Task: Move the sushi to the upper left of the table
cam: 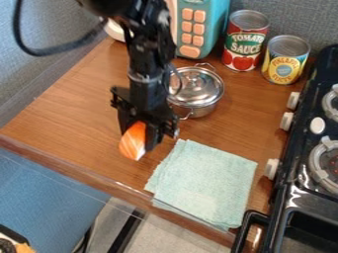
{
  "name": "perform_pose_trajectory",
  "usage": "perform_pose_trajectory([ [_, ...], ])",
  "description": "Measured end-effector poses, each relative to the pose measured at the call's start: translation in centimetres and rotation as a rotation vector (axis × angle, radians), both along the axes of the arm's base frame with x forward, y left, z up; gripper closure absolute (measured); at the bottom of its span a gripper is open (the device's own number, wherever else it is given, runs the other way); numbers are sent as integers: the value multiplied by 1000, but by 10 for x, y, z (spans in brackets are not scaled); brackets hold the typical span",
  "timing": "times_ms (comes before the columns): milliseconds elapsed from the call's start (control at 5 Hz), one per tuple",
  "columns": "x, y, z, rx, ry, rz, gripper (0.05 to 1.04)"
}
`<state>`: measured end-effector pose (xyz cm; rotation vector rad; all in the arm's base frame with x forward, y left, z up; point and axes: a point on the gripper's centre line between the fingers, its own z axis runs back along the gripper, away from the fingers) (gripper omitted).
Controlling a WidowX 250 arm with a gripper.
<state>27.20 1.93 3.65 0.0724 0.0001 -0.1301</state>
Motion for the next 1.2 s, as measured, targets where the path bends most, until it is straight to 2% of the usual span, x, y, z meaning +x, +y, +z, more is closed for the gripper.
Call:
perform_pose_trajectory([
  [200,4,7,16,-27,-9,33,507],
  [400,41,36,37,-27,-66,140,507],
  [600,81,66,23,-20,-40,217,507],
  [800,105,92,18,6,-53,250,507],
  [1000,115,109,11,10,-68,248,507],
  [1200,115,120,-2,23,-45,236,507],
])
